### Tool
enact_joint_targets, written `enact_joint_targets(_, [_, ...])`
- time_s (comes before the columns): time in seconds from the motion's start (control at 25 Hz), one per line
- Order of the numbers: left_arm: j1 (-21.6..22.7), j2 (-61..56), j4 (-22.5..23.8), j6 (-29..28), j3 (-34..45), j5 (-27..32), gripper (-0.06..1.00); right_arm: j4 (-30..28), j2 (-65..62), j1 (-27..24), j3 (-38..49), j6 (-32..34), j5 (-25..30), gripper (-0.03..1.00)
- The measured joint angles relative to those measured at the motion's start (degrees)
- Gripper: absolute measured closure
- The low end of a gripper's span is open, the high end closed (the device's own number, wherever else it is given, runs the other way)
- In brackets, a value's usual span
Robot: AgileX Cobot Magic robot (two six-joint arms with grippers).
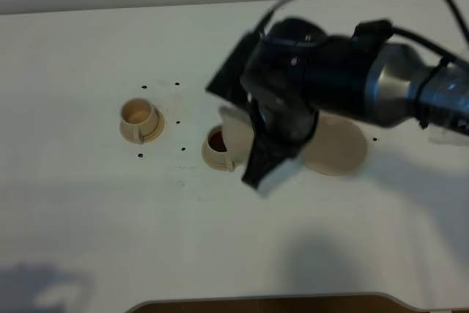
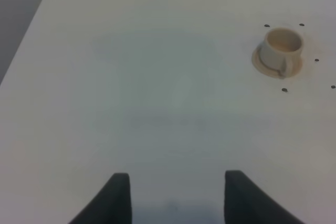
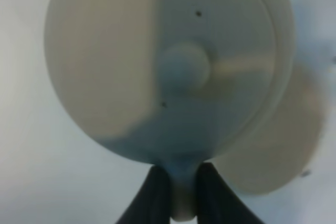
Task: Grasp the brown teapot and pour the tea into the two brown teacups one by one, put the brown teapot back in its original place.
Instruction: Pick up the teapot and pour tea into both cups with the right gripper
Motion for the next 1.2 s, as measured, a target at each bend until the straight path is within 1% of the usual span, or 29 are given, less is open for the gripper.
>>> enact_joint_targets(0.2, [0.00, 0.00, 0.00, 0.00, 0.00, 0.00, 0.50, -2.39, 2.79, 0.05, -8.93, -2.99, 0.61, 0.84])
enact_joint_targets(0.48, [0.00, 0.00, 0.00, 0.00, 0.00, 0.00, 0.50, -2.98, 16.02, 0.05, -25.89, -12.05, 1.63, 0.84])
enact_joint_targets(0.64, [0.00, 0.00, 0.05, 0.00, 0.00, 0.00, 0.50, -5.09, 22.50, 0.39, -33.12, -17.01, 1.63, 0.84])
enact_joint_targets(0.72, [0.00, 0.00, 0.05, 0.00, 0.00, 0.00, 0.50, -7.63, 24.89, 1.01, -34.75, -18.96, 1.57, 0.84])
enact_joint_targets(0.92, [0.00, 0.00, 0.05, 0.00, 0.00, 0.00, 0.50, -13.36, 28.16, 2.68, -35.26, -22.59, 0.60, 0.84])
enact_joint_targets(1.2, [0.00, 0.00, 0.05, 0.00, 0.00, 0.00, 0.50, -23.27, 30.89, 4.53, -35.26, -23.44, -1.83, 0.84])
